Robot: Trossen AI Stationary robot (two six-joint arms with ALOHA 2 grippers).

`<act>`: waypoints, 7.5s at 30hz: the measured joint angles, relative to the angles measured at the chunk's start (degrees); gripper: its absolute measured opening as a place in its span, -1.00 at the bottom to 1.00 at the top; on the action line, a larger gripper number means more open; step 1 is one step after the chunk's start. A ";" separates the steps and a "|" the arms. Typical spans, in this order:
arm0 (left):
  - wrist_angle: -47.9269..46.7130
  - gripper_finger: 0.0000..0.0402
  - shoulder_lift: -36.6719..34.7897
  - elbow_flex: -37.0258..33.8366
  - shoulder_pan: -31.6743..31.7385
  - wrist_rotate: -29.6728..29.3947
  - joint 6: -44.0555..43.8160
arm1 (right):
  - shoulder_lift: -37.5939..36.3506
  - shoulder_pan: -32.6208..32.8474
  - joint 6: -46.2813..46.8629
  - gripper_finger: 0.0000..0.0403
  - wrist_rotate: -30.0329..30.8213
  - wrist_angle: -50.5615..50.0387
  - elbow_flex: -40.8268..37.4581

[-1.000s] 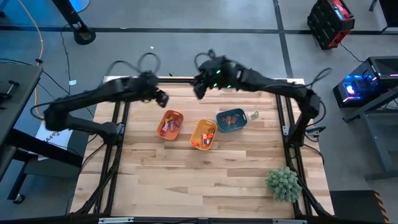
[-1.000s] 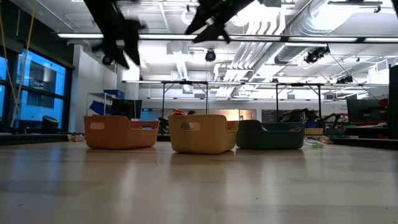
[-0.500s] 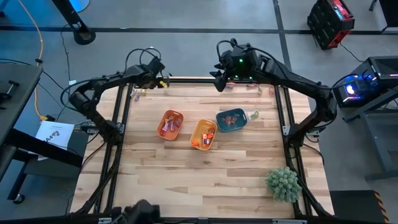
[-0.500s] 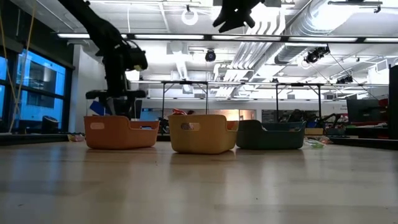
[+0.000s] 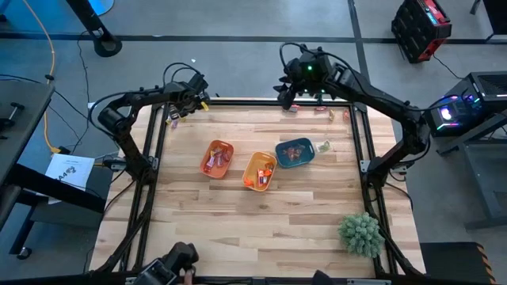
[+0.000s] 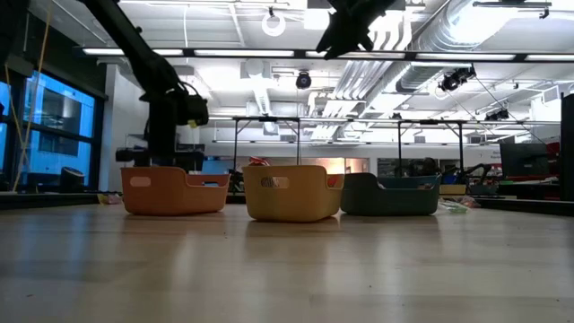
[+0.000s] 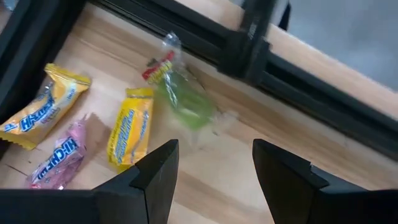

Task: Sort candy
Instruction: Put the green gummy into the blue bin, then put the yellow candy into the orange bin, then move the purple candy

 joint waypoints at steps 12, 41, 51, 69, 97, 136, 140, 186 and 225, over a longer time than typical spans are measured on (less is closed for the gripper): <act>3.09 -0.04 4.14 0.00 3.17 -0.60 -2.61 | 0.00 -1.57 2.72 -0.11 -0.78 0.37 0.00; 21.54 -1.00 -13.02 0.02 -25.48 21.82 25.05 | 0.00 -0.27 2.87 -0.11 -1.34 -1.23 0.00; 45.97 -1.00 0.04 4.30 -38.20 28.59 24.51 | -4.11 -1.13 7.66 -0.11 -6.34 7.32 0.07; 32.04 -0.22 12.27 20.95 -41.42 33.36 34.01 | -8.04 -0.81 11.97 -0.11 -5.87 6.40 0.07; 3.19 0.04 -13.55 -9.29 -6.79 -4.08 6.65 | -8.04 -0.77 8.95 -0.11 -5.83 4.68 0.07; 4.43 -0.96 -3.46 -9.18 -3.04 -6.06 -2.71 | -8.00 -0.77 7.01 -0.11 -5.81 0.55 0.07; 7.50 -0.99 -7.95 -9.18 -6.75 -5.93 5.64 | -7.98 -0.77 6.97 -0.11 -5.81 -0.26 0.07; -9.57 -0.04 -13.94 -8.35 -18.40 -10.89 -0.07 | -7.98 -1.56 7.68 -0.11 -5.79 0.39 0.07; -7.98 -0.36 2.48 -7.99 -5.55 -14.78 -4.02 | -7.78 -1.56 5.96 -0.11 -5.83 -1.61 0.07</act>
